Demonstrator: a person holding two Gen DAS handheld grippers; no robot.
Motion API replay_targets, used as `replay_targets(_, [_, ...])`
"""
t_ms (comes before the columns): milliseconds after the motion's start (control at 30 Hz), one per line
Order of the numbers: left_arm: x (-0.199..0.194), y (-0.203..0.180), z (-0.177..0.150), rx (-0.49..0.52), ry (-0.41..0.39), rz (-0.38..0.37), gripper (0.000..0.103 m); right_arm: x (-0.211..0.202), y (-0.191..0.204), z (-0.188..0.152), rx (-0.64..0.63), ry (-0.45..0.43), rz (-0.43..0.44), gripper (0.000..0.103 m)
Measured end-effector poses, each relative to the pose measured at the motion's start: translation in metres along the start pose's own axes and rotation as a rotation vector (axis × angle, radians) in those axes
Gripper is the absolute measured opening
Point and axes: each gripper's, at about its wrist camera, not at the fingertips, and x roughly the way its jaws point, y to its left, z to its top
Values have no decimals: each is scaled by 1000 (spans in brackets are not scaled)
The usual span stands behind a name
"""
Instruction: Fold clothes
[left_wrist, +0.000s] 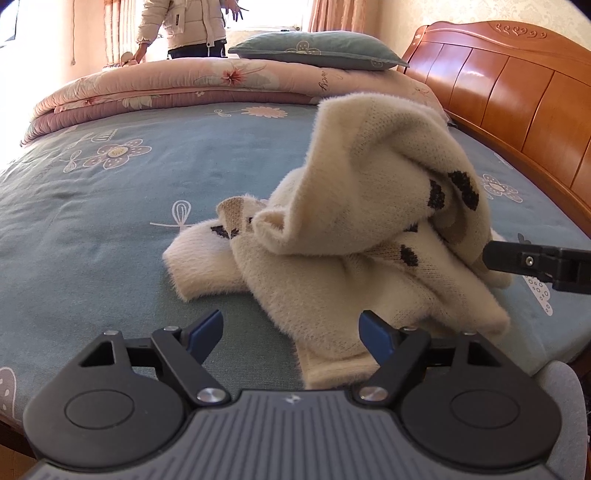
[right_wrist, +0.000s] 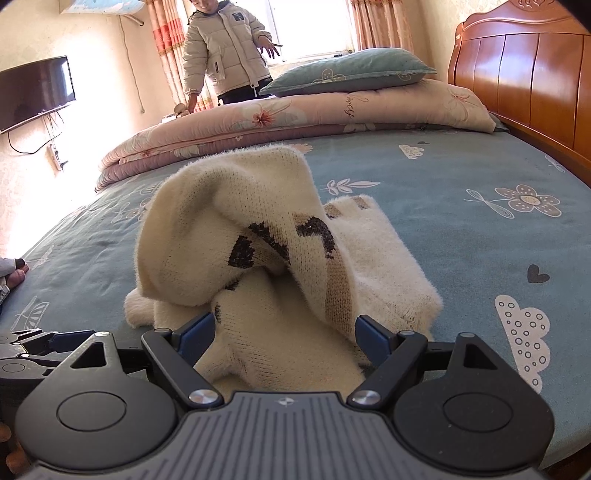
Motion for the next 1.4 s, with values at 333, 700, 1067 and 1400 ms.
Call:
replay_targets(333, [-8, -7, 0, 19, -14, -8, 81, -9, 2, 0, 3, -20, 11, 87])
replay_targets(700, [-5, -7, 1, 21, -7, -7, 81, -5, 1, -1, 12, -16, 15, 87])
replay_targets(1067, [-2, -8, 1, 43, 4, 7, 80, -5, -3, 0, 15, -25, 17, 87])
replay_targets(1400, [0, -6, -2, 32, 16, 2, 80, -3, -3, -3, 22, -14, 15, 87])
